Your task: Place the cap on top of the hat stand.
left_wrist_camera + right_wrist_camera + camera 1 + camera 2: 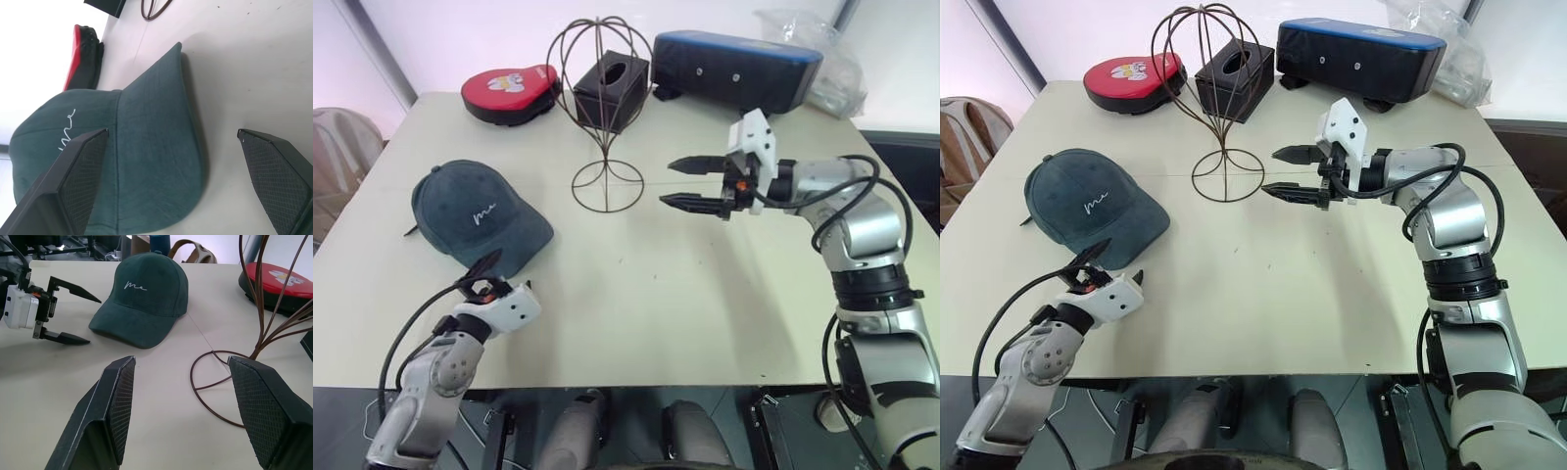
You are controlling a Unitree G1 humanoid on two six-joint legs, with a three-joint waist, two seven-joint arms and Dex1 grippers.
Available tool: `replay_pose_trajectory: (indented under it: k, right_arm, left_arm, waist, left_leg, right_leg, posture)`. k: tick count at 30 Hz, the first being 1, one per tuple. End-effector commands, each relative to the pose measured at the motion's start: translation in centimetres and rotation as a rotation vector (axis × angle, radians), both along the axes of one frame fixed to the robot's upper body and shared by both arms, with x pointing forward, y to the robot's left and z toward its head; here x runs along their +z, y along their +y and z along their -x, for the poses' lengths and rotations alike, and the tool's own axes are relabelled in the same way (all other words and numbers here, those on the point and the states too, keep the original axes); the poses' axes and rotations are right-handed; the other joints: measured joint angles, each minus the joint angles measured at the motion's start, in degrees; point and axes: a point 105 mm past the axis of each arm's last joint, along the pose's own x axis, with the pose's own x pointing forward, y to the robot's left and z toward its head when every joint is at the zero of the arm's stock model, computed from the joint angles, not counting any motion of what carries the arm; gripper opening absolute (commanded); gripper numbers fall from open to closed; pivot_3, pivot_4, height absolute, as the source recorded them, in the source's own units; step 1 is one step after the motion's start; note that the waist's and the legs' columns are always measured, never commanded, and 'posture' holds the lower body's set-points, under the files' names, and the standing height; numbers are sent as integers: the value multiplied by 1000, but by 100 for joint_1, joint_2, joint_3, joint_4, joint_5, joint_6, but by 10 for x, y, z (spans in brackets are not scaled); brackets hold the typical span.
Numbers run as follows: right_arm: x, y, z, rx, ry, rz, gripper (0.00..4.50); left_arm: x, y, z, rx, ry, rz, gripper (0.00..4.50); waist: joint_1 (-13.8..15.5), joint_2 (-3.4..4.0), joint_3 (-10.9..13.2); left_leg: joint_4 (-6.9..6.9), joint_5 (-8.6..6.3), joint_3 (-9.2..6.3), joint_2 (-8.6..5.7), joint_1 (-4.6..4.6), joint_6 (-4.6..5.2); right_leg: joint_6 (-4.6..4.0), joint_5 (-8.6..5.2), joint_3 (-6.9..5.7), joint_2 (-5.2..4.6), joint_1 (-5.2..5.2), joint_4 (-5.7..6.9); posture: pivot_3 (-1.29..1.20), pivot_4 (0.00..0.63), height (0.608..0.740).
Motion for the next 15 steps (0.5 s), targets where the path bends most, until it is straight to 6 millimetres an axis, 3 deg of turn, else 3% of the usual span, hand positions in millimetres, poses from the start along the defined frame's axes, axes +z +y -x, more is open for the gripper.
replay_pose_trajectory:
  k: [1, 15]
  right_arm:
    - [18, -2, 6, 7, -70, -21, 3068]
    - [19, -2, 4, 7, -78, -19, 3068]
  left_arm:
    - [-9, 17, 2, 79, 30, -62, 4450]
    - [-12, 36, 22, 206, 30, -97, 4450]
  waist:
    - [-3, 0, 0]
    - [-28, 1, -1]
  left_leg:
    - [0, 0, 0, 0, 0, 0]
    - [-2, 0, 2, 4, 1, 0]
  right_leg:
    - [0, 0, 0, 0, 0, 0]
    - [0, 0, 6, 5, -3, 2]
  posture:
    - [0, 150, 740]
    - [0, 150, 740]
